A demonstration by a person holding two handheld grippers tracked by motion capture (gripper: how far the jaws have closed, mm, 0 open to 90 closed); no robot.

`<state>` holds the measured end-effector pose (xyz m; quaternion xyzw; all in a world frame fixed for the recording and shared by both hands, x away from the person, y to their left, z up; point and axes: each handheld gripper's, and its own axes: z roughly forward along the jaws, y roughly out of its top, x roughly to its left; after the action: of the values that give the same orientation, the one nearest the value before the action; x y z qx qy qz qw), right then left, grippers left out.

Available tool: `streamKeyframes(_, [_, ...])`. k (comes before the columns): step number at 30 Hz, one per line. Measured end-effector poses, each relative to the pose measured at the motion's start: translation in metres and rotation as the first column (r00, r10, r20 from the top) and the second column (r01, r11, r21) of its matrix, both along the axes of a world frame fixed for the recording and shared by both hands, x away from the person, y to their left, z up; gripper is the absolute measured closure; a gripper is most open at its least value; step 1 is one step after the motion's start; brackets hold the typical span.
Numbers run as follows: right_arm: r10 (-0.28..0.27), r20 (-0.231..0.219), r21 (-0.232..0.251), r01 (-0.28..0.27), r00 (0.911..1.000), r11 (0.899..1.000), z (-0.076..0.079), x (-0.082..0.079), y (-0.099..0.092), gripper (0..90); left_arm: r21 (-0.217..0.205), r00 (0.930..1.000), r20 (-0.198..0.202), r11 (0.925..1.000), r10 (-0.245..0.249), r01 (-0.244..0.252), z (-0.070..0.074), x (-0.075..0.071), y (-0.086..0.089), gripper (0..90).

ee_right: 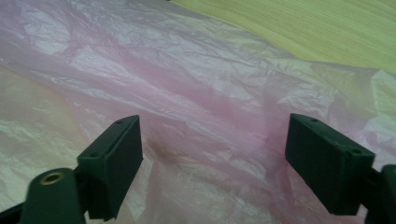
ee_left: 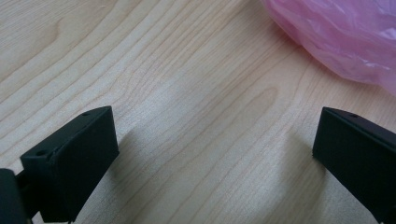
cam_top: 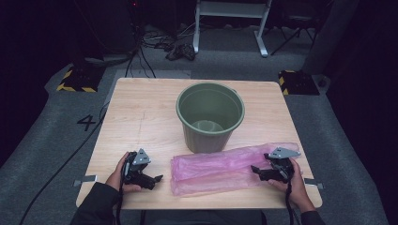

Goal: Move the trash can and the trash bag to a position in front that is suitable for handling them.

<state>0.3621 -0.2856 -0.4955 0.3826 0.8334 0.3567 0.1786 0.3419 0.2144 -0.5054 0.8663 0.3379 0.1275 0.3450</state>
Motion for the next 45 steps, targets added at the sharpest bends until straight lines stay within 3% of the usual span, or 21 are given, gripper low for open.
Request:
streamKeyframes(8, [-0.008,0.022,-0.022,0.008,0.9997,1.0,0.011,-0.008,0.003,19.1,-0.001,0.9999,0.003,1.0,0.01,-0.01,0.0,-0.001,0.001,0.3])
streamKeyframes(9, [-0.002,0.047,-0.042,0.004,0.9989,0.999,0.015,-0.012,0.005,20.0,0.0,0.9999,0.004,1.0,0.01,-0.01,0.0,-0.001,0.001,0.3])
streamKeyframes(18, [0.008,0.072,0.008,-0.009,0.9973,1.0,0.026,-0.018,0.01,21.3,0.001,1.0,0.001,1.0,0.008,-0.008,0.0,-0.001,0.001,0.2])
streamKeyframes(27, [0.035,0.093,0.019,-0.037,0.9951,0.999,0.036,-0.014,0.02,20.9,0.003,1.0,0.004,1.0,0.007,-0.007,0.0,-0.001,0.001,0.2])
streamKeyframes(33, [0.062,0.13,0.015,-0.064,0.9896,0.998,0.045,-0.01,0.036,20.6,0.004,1.0,0.004,1.0,0.007,-0.007,0.0,-0.001,0.001,0.2])
streamKeyframes(45, [0.107,0.123,0.053,-0.114,0.9866,0.992,0.053,0.011,0.071,20.5,0.004,1.0,0.004,1.0,0.006,-0.006,0.0,-0.001,0.001,0.2])
